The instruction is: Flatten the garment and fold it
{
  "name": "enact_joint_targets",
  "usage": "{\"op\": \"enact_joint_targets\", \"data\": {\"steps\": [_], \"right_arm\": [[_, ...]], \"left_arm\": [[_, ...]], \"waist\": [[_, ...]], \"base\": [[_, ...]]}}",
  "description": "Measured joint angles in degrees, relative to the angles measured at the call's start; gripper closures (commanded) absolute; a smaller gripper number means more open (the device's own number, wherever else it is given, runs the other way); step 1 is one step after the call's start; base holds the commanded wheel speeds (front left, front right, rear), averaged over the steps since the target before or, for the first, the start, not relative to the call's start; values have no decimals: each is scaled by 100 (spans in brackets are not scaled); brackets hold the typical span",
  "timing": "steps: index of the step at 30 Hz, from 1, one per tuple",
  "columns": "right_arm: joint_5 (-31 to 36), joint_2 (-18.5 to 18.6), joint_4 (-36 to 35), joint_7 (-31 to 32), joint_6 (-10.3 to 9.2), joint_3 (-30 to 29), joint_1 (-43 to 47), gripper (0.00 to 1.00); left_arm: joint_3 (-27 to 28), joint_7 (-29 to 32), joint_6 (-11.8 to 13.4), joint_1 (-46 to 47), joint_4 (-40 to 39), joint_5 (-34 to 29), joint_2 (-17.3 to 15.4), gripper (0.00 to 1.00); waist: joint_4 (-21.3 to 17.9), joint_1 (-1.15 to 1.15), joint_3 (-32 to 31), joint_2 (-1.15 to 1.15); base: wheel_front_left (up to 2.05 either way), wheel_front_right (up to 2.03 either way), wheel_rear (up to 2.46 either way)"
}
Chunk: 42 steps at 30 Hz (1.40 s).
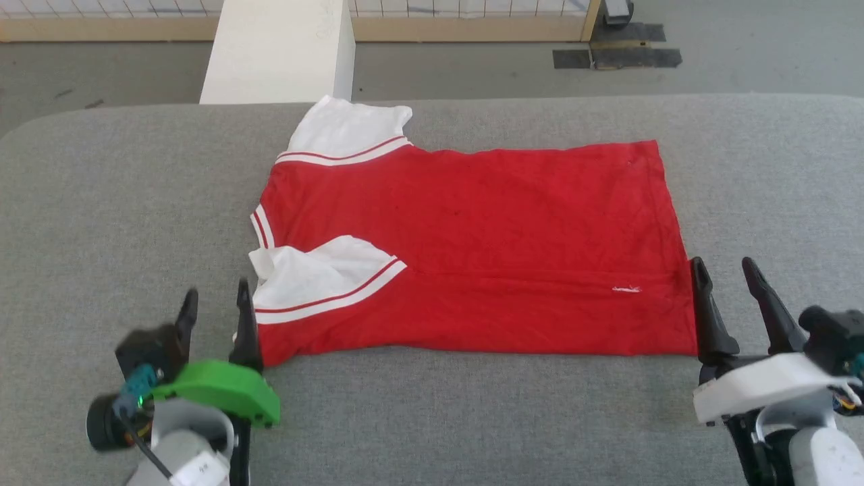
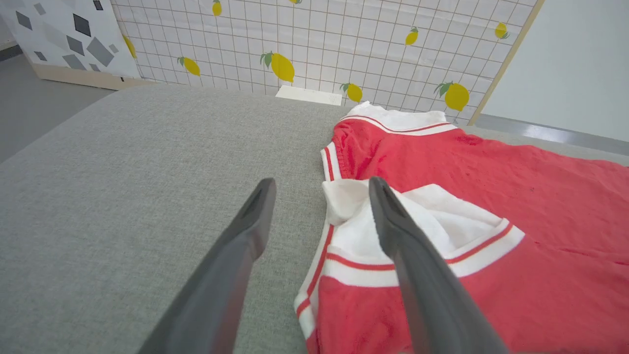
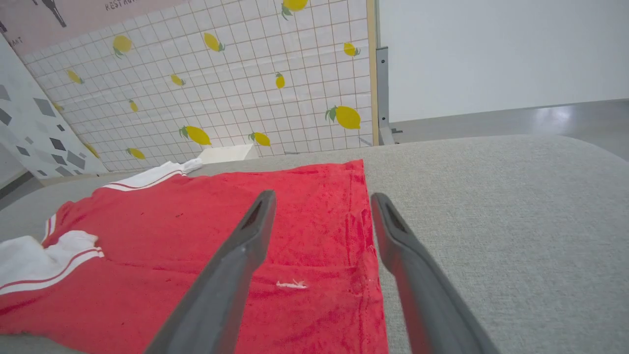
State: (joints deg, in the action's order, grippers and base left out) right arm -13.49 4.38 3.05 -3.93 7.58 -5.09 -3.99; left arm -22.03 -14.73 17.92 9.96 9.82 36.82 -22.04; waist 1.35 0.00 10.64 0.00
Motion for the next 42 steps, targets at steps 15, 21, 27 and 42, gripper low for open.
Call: {"op": "enact_joint_targets", "data": {"steps": [15,21,27,42], "right_arm": [[203,-129,98,-745,0,215,168,0],[222,-131,125,-742,0,292,168,0],[399,-133,137,-719,0,307,168,0],[578,-145,1013,3846,0,-287,-727,0]], "left_arm": [[20,1515,528,-359,431,441,5,0],[191,2162,814,-343,339,754,-29,43],[205,2377,754,-335,113,849,-124,100],[-52,2026,430,-152,138,767,-9,100]], "waist": [[-421,0,-60,0],[-572,0,-53,0],[-614,0,-42,0],[-250,0,133,0]], "base": [[0,0,0],[0,0,0],[0,0,0],[0,0,0]]}}
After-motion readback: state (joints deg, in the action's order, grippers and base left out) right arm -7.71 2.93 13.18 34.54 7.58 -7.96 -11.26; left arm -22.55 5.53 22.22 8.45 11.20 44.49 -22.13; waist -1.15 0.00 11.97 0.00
